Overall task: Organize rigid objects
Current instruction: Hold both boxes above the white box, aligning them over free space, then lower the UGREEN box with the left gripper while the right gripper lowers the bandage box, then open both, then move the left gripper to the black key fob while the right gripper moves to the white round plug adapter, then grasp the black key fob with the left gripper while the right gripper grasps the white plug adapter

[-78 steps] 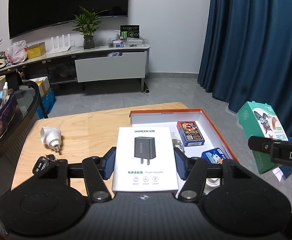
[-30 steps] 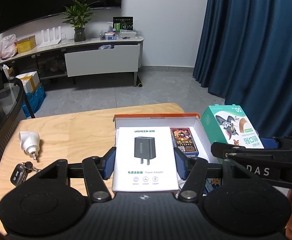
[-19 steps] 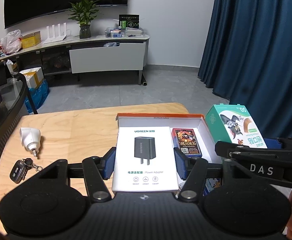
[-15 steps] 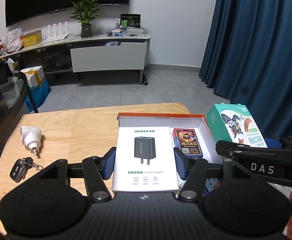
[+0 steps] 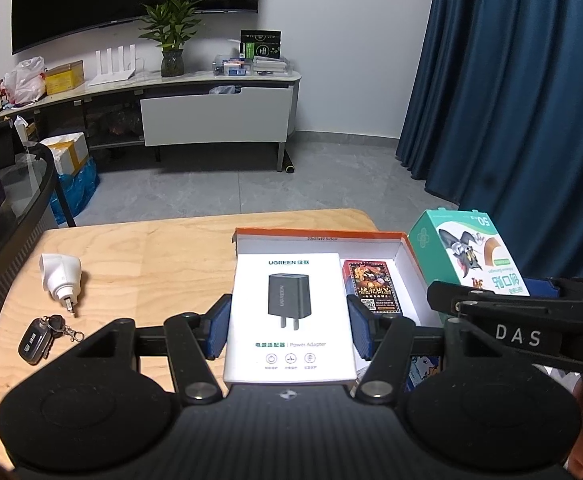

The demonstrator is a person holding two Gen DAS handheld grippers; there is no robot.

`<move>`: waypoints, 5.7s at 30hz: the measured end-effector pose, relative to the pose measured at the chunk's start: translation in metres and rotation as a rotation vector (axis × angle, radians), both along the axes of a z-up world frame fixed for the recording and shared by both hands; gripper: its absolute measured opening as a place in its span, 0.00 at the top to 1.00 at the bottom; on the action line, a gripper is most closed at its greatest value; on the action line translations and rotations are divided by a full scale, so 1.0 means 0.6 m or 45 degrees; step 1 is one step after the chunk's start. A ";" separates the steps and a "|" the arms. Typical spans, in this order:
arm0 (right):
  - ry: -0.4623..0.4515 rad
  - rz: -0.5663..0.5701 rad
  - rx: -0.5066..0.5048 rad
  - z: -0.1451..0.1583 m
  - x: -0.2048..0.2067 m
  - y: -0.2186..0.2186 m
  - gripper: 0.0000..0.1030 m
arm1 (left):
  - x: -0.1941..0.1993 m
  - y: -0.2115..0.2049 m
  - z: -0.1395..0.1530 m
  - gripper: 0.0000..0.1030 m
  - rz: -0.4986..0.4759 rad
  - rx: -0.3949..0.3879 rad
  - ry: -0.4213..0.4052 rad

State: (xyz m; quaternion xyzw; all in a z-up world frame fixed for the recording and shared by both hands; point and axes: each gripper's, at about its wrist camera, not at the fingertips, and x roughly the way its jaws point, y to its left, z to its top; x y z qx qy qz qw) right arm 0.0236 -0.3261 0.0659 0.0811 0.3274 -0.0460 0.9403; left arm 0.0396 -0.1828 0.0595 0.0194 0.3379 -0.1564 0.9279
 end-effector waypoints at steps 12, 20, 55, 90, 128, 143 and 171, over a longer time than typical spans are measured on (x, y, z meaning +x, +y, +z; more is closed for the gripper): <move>-0.003 0.000 -0.001 -0.006 -0.006 0.005 0.18 | 0.000 -0.001 -0.002 0.42 -0.006 -0.004 0.008; 0.001 -0.002 -0.001 -0.008 -0.004 0.004 0.18 | 0.002 -0.004 -0.006 0.42 -0.016 -0.002 0.012; 0.104 -0.014 0.065 -0.040 0.047 -0.025 0.18 | 0.019 -0.031 -0.042 0.42 -0.089 0.001 0.102; 0.163 -0.047 0.086 -0.080 0.105 -0.052 0.17 | 0.058 -0.093 -0.079 0.42 -0.196 -0.035 0.162; 0.045 0.297 0.044 -0.036 0.068 0.222 0.15 | 0.133 0.375 -0.158 0.17 0.164 0.174 0.026; 0.076 0.403 0.071 -0.066 0.165 0.294 0.15 | 0.164 0.377 -0.188 0.65 0.019 0.118 0.005; 0.266 0.675 0.211 -0.181 0.429 0.523 0.10 | 0.109 0.412 -0.120 0.65 0.298 -0.039 -0.002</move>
